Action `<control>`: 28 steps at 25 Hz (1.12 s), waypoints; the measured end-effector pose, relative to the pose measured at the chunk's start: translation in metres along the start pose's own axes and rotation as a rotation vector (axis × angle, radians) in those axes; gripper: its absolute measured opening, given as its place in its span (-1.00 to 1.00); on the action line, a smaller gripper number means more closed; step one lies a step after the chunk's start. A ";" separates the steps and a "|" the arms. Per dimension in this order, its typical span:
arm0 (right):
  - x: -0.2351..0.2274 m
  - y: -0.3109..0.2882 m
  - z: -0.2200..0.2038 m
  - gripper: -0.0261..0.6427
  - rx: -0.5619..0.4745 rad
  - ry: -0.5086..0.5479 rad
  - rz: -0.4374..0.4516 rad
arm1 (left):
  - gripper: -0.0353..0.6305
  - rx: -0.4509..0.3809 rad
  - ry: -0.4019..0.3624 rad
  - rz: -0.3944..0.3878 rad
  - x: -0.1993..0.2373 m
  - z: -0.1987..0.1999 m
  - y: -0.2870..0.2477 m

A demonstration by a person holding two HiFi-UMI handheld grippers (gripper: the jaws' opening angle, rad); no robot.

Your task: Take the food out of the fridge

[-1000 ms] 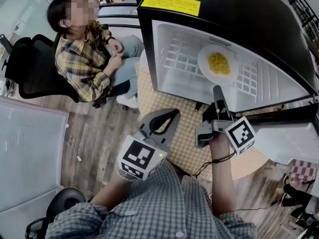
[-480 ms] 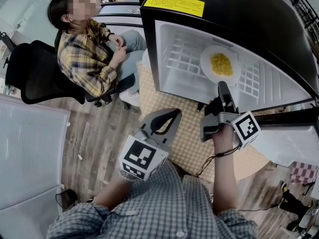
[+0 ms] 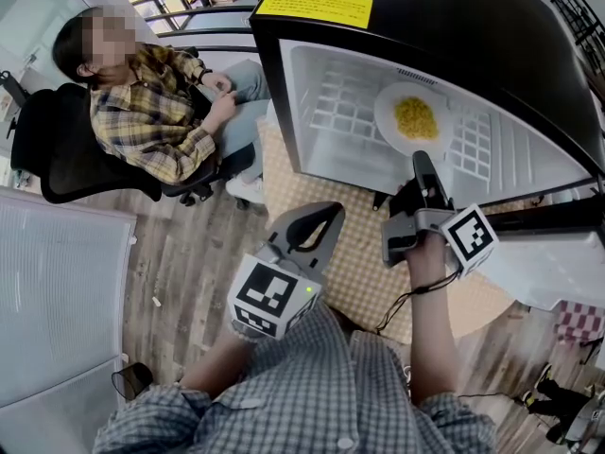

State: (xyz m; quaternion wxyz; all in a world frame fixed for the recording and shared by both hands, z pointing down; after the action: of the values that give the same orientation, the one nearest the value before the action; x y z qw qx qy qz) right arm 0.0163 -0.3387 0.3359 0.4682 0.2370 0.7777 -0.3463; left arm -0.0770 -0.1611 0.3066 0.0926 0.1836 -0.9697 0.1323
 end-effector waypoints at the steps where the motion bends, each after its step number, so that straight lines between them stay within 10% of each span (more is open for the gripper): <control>1: 0.000 0.001 0.000 -0.80 0.004 -0.002 0.003 | -0.88 -0.005 0.013 0.000 0.000 0.000 -0.002; 18: -0.004 0.019 -0.001 -0.83 0.042 0.004 0.065 | -0.87 -0.193 0.460 -0.172 0.021 0.009 -0.055; 28: -0.002 0.030 -0.001 -0.84 0.068 0.020 0.106 | -0.50 -0.356 0.795 -0.271 0.039 0.010 -0.087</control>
State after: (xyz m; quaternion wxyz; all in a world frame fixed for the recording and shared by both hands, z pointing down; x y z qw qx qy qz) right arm 0.0367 -0.3185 0.3286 0.4699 0.2968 0.7565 -0.3448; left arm -0.0806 -0.2548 0.3256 0.5040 0.2251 -0.8338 0.0102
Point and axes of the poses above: the fingertips, and each gripper's own axes: y backward along the fingers, x to its left, z out of its top, the point moved 4 cm from there along y, backward along the fingers, and after that the axes turned 15 degrees about -z, right-handed, at the moved point
